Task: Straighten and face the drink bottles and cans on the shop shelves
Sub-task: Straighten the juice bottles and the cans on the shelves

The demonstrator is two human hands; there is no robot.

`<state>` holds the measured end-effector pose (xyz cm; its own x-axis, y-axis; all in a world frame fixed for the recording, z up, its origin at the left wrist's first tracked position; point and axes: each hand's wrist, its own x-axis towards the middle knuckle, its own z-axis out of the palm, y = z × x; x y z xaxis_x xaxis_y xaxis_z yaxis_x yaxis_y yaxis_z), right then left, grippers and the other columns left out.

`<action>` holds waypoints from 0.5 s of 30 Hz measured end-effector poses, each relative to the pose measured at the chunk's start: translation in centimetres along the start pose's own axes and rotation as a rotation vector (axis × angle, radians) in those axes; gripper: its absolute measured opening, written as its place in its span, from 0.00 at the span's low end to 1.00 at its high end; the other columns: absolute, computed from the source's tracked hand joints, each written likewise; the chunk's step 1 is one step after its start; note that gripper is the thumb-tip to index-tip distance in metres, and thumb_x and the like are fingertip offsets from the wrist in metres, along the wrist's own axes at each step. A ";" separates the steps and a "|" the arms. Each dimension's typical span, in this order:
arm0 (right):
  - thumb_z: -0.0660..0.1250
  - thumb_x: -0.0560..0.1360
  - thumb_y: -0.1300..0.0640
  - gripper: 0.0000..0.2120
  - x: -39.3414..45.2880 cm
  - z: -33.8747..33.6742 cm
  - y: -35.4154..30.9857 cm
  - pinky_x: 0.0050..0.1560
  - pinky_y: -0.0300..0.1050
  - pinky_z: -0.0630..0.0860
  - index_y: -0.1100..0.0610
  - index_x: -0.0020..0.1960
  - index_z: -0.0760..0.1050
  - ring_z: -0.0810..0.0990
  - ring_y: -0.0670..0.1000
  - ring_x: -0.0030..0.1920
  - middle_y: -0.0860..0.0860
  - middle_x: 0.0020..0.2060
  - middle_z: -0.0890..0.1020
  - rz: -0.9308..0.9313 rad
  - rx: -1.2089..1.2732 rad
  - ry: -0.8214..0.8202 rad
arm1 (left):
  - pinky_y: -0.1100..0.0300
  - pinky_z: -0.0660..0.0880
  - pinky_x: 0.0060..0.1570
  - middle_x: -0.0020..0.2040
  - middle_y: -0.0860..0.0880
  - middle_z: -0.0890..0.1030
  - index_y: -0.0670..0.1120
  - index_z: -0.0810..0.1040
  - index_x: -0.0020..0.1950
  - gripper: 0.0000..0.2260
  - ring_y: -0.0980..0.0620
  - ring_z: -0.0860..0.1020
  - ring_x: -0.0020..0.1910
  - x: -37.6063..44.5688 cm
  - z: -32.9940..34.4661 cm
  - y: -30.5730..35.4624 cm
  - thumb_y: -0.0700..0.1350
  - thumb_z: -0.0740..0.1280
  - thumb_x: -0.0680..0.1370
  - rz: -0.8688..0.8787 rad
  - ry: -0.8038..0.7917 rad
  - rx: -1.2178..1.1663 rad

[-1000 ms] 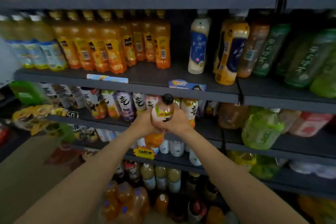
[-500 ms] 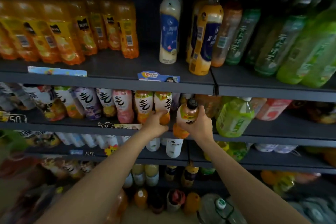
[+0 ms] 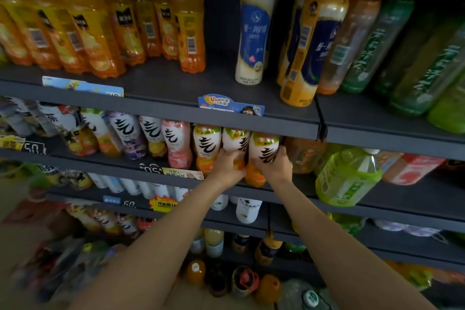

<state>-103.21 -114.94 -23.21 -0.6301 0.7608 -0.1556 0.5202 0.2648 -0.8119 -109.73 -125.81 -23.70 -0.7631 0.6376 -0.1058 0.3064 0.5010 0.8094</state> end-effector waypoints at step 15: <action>0.70 0.73 0.55 0.30 3.0 3.0 1.3 0.60 0.51 0.71 0.63 0.69 0.61 0.71 0.62 0.64 0.62 0.65 0.70 0.114 0.065 -0.022 | 0.59 0.61 0.67 0.70 0.43 0.61 0.46 0.67 0.71 0.25 0.46 0.64 0.70 2.0 0.5 -0.8 0.38 0.66 0.75 -0.056 0.042 0.033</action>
<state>-106.14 -114.08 -26.44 -0.5818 0.7704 -0.2606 0.5512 0.1379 -0.8229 -111.22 -124.62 -24.91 -0.8026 0.5832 -0.1250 0.2808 0.5544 0.7835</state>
